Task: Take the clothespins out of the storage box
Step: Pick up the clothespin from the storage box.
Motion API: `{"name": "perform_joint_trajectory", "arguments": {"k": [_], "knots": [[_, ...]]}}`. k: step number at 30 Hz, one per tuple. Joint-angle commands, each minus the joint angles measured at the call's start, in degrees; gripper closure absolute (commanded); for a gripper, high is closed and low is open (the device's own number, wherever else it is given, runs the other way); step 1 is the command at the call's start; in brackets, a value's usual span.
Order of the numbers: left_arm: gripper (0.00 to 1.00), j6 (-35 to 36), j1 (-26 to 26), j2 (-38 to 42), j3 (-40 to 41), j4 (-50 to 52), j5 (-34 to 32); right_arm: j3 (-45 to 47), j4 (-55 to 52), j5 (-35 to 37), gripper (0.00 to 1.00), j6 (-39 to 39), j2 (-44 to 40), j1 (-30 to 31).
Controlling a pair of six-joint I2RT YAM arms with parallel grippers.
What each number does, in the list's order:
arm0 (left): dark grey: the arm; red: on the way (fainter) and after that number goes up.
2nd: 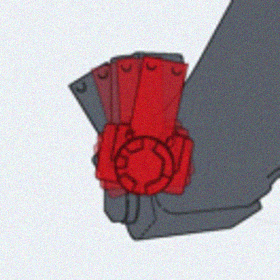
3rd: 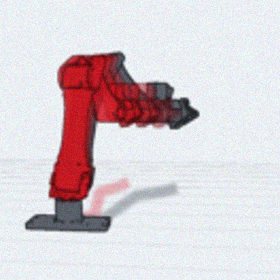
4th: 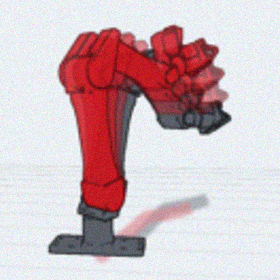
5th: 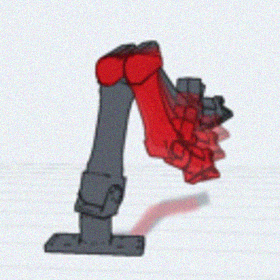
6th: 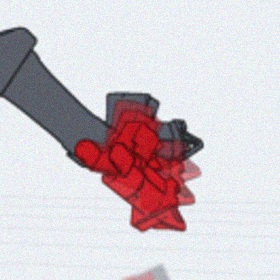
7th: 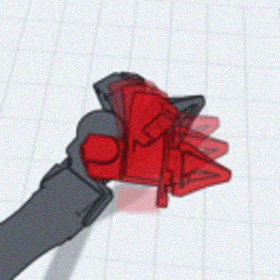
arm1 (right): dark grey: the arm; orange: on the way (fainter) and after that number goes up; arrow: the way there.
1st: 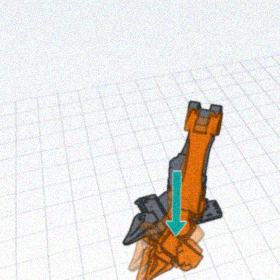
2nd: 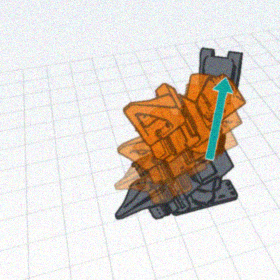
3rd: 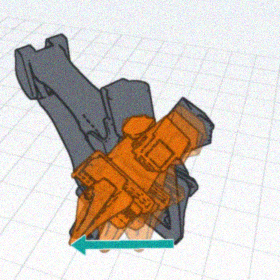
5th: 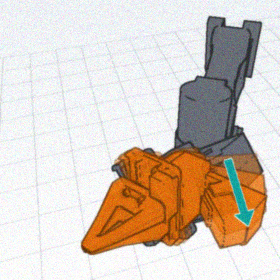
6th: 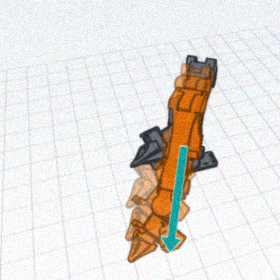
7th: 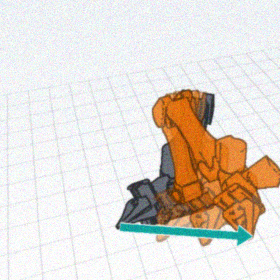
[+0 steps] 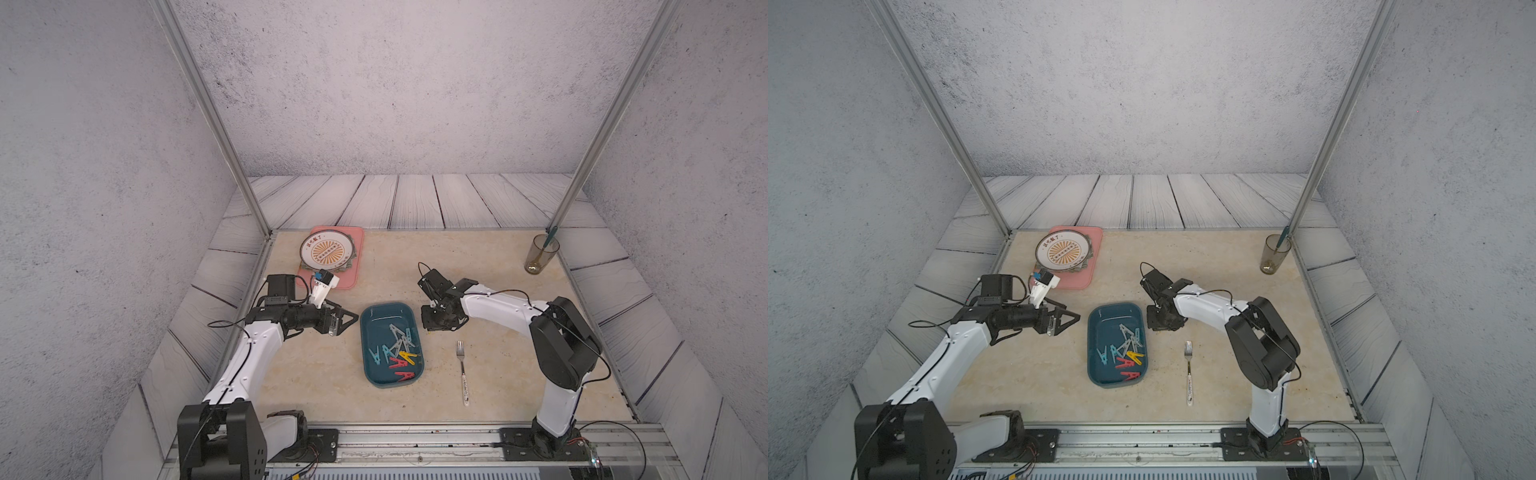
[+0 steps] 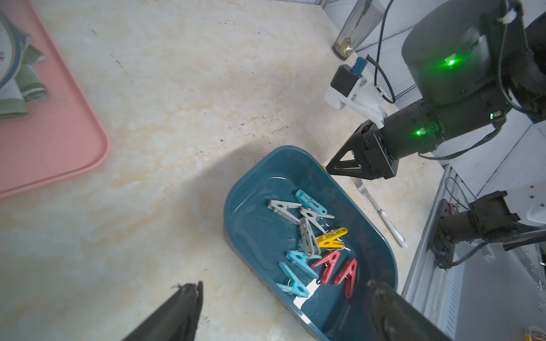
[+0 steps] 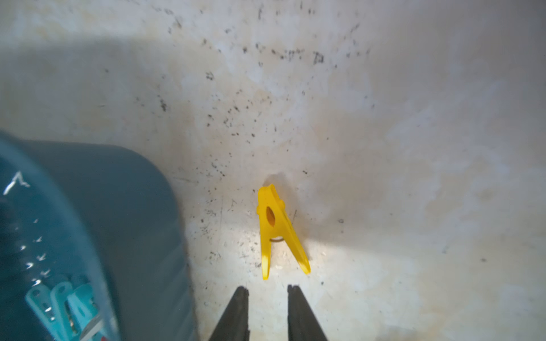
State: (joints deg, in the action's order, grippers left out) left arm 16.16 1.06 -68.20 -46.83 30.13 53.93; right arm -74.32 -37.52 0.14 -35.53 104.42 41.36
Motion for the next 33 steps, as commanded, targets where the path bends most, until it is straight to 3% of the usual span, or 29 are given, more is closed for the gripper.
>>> {"name": "perform_joint_trajectory", "arguments": {"k": [1, 13, 19, 33], "knots": [[0.06, 4.80, -1.05, 0.75, -1.61, 4.32, 5.06, -3.61, -5.53, 3.54, 0.71, 3.62, -5.37, 2.36], [0.06, 10.43, -3.28, 0.24, -2.38, 9.76, 7.06, -13.36, -9.57, 6.36, 0.68, 4.38, 2.39, 12.67], [0.08, 4.57, -3.27, 0.44, -0.98, 3.80, 0.39, -16.06, -7.98, 4.33, 0.68, 4.62, 7.40, 13.65], [0.07, 4.40, -3.24, 0.70, -0.48, 3.63, -0.23, -19.37, -5.55, 2.14, 0.72, 3.66, 16.19, 13.65]]}}
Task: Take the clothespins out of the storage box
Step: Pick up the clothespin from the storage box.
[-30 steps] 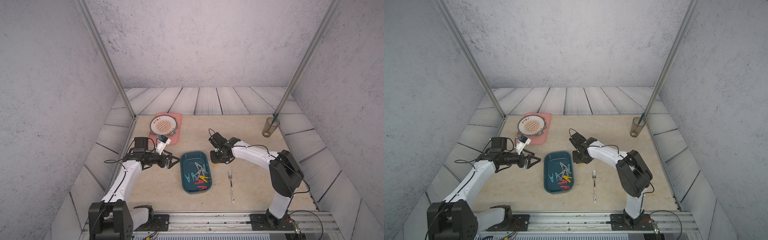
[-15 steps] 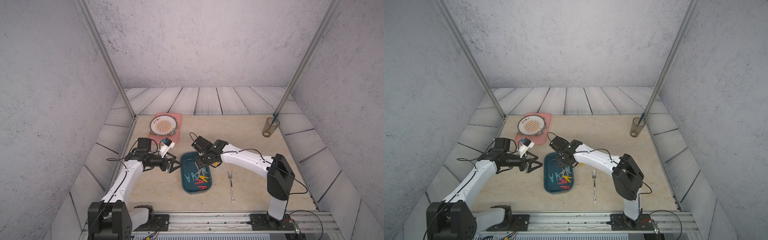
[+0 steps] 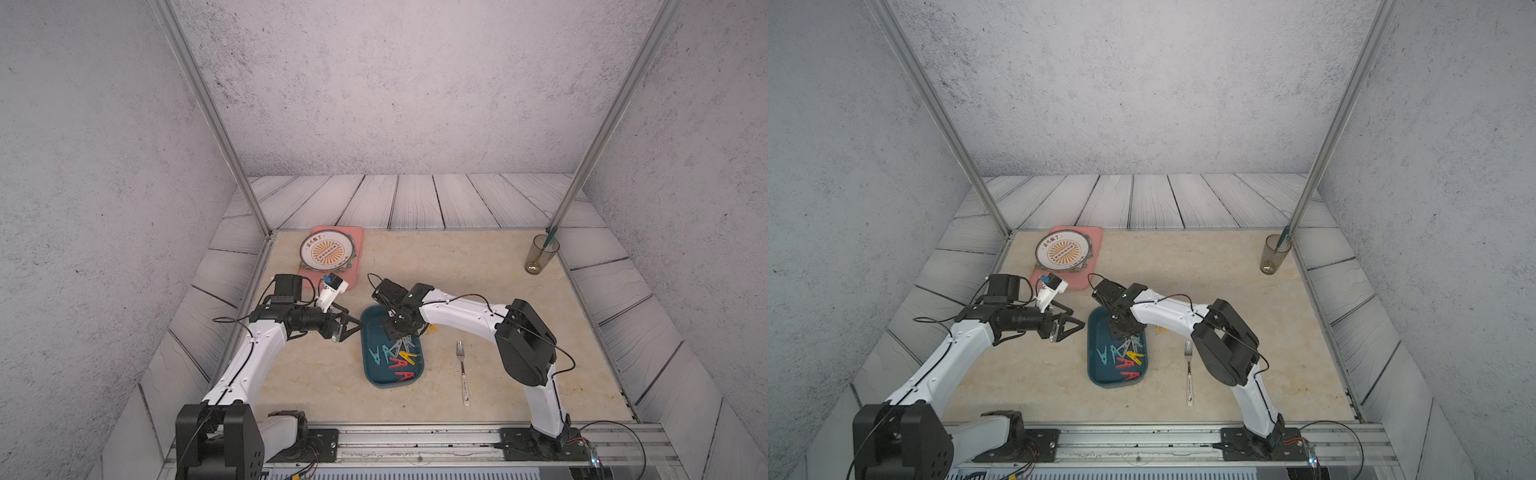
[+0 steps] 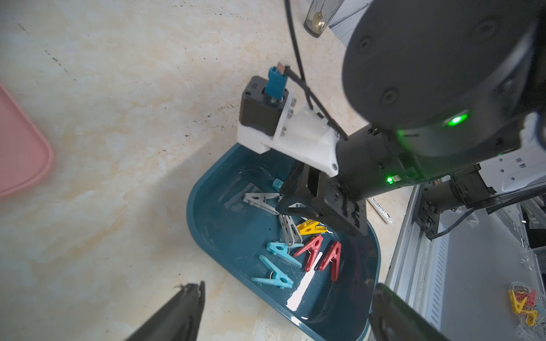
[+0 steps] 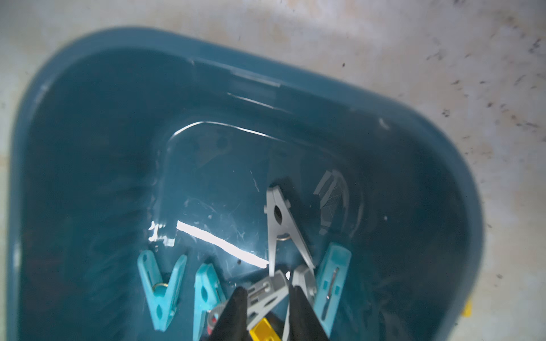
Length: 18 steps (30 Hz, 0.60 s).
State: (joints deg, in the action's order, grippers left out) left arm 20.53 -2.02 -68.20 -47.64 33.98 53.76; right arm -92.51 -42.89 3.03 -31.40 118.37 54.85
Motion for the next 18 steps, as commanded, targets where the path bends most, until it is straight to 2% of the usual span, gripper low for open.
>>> {"name": "perform_joint_trajectory", "arguments": {"k": [1, 18], "knots": [[0.07, 0.03, -0.14, 0.70, 0.30, -0.23, -0.06, -1.27, -0.04, -0.89, 0.72, -0.51, 2.60, 0.17], [0.07, -0.14, -0.17, 0.79, 0.46, -0.23, -0.67, -2.84, 0.18, 0.40, 0.78, -1.14, 7.31, 0.10]]}}
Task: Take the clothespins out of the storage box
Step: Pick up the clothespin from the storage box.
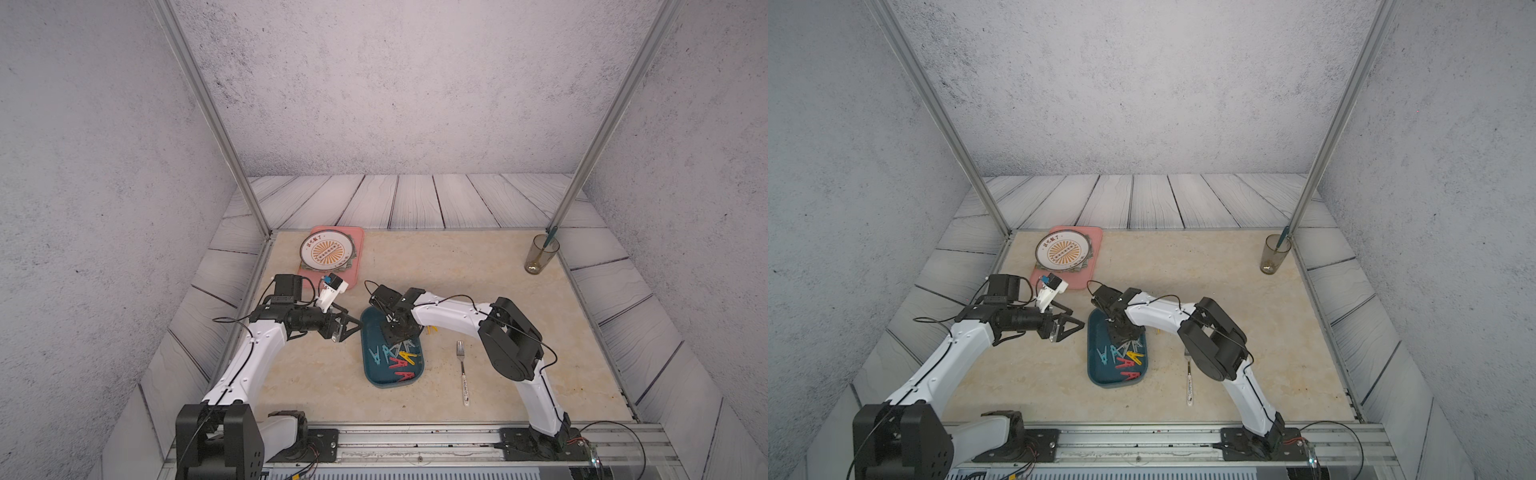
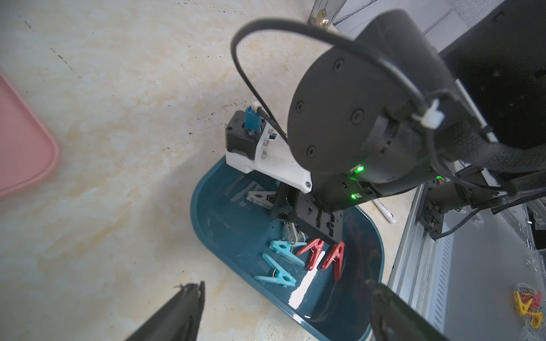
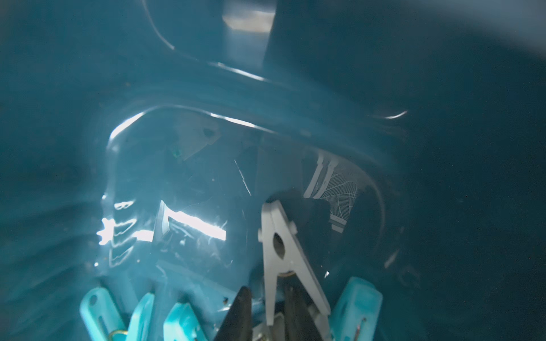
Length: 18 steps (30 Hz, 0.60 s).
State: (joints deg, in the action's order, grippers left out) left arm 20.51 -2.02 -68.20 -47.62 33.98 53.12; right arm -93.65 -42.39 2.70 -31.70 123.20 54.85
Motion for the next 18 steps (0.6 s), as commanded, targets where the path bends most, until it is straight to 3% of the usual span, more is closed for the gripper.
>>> {"name": "perform_joint_trajectory", "arguments": {"k": [1, 9, 18], "knots": [[0.07, -0.11, -0.17, 0.79, 0.42, -0.23, -0.04, -1.67, -0.24, 0.81, 0.79, -0.82, 2.55, 0.12], [0.07, -0.24, -0.18, 0.84, 0.54, -0.36, -0.29, 0.40, 2.02, -0.06, 0.96, -0.49, -0.36, 0.07], [0.07, -0.21, -0.13, 0.97, 0.59, -0.39, -0.32, 4.19, 4.90, -1.41, 1.00, 0.50, -11.21, -0.16]]}}
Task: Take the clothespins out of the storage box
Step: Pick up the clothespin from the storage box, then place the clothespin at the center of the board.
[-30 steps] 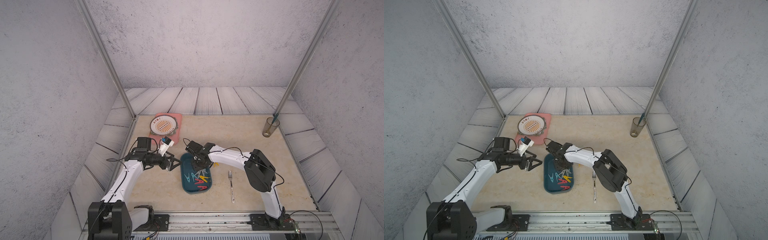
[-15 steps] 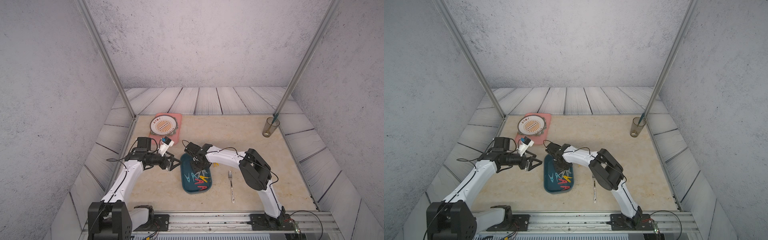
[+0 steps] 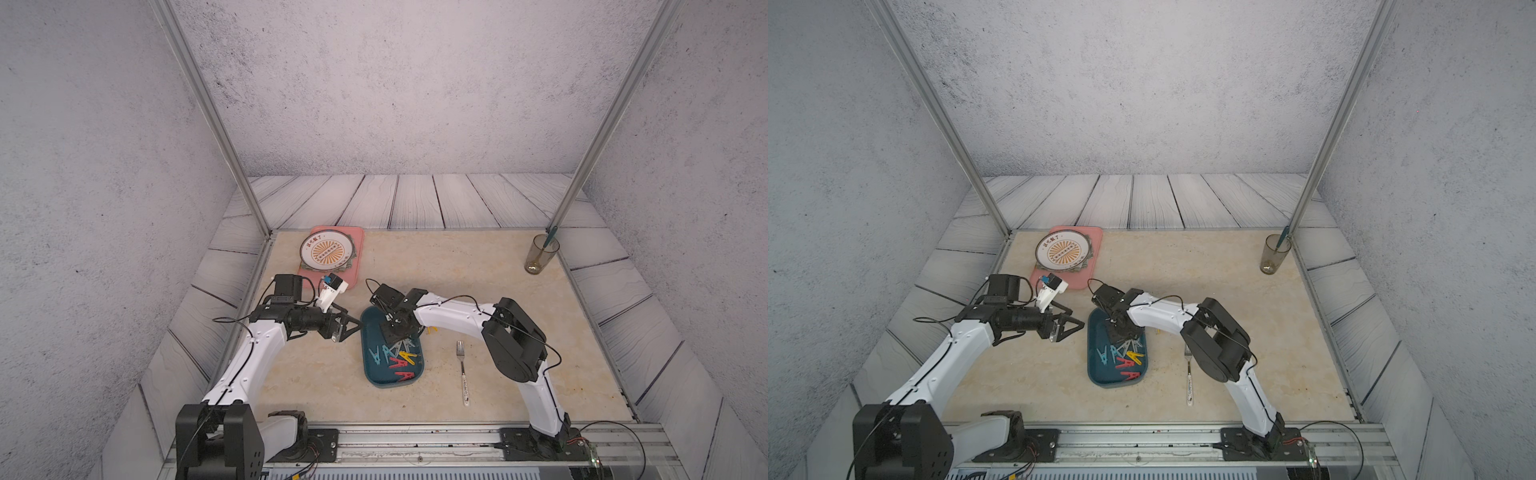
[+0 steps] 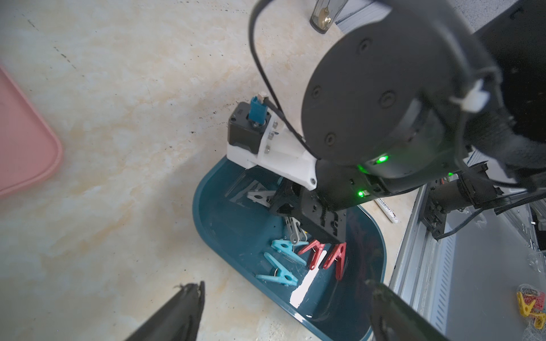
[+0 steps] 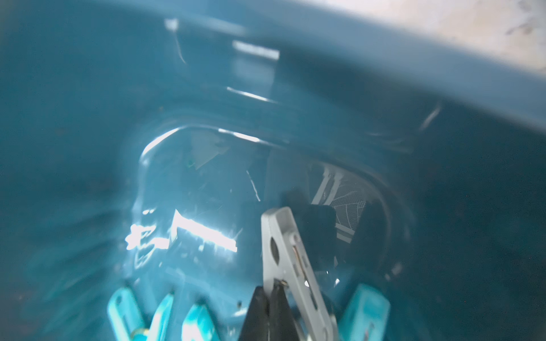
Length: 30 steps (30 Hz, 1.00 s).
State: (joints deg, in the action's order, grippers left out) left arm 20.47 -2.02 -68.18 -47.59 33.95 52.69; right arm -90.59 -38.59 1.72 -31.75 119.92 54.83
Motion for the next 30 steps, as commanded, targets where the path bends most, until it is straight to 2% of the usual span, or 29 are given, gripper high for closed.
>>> {"name": "perform_joint_trajectory", "arguments": {"k": [1, 8, 13, 18, 30], "knots": [[0.07, -0.25, -0.16, 0.95, 0.57, -0.33, 0.05, 1.65, 1.22, -0.14, 1.00, 0.46, -9.24, -0.28], [0.07, -0.25, -0.16, 1.03, 0.48, -0.21, 0.40, 8.71, 2.49, 5.47, 1.00, -2.27, -18.88, -4.14], [0.07, -0.08, -0.12, 1.03, 0.40, 0.06, 0.75, 15.74, 5.40, -0.47, 0.99, -3.32, -21.49, -11.08], [0.07, 0.01, -0.17, 1.03, 0.43, 0.15, 0.75, 20.64, 7.85, -5.68, 0.99, -2.82, -20.31, -15.96], [0.07, 0.01, -0.10, 0.96, 0.48, 0.15, 0.54, 23.96, 10.11, -6.96, 0.97, -2.84, -13.57, -18.82]]}}
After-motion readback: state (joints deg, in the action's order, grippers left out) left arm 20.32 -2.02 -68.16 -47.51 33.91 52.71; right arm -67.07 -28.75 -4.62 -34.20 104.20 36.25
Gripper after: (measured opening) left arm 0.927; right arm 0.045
